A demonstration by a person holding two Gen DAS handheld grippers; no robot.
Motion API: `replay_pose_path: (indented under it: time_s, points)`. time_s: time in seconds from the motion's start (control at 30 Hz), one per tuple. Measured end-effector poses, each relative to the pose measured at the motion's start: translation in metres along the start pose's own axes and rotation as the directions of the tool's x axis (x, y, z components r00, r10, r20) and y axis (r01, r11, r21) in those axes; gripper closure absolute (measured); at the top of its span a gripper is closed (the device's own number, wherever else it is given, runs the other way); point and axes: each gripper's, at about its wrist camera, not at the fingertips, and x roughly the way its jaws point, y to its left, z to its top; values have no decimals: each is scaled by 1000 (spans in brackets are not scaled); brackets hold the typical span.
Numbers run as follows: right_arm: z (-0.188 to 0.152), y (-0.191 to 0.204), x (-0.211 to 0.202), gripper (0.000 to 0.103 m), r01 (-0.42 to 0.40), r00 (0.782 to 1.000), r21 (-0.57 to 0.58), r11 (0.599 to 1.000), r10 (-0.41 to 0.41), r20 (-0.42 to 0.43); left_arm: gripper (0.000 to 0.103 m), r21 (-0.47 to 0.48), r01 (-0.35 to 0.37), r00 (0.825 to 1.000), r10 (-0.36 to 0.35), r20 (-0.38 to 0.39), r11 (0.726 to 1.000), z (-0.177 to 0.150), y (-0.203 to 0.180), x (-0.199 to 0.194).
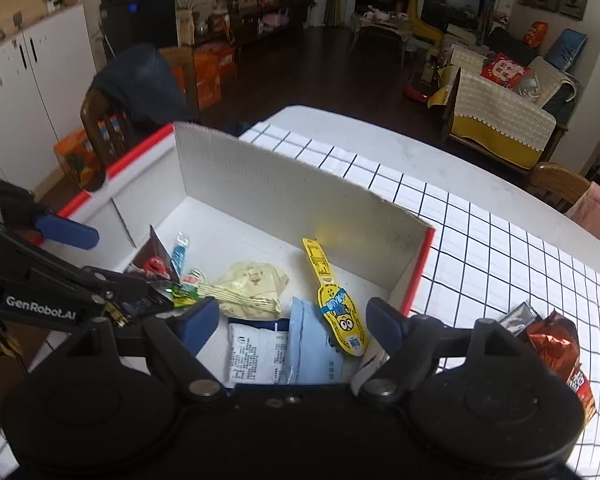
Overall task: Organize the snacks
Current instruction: 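Open both tools to drop the lollipop card and chocolate triangle into the box, then move both tools back over the remaining snacks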
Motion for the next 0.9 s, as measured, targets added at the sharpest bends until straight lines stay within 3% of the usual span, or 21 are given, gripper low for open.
replay_pose_path:
  time_s: [0.3,0.53,0.9]
  points:
    - [-9,-14,-47,14,-58,995,70,996,52,85,32,14,20,997,-21,81,1000,-2,-19,-33]
    - [-21,-30,-78,11,-87,987,118,989,69,148,26,55,52,985,-61,165,997,-5,-44,-59]
    - [-58,-76,-109,2,-54,982,173,983,22,185,21,115,103,971,-125,204,988,-2,-109,-63]
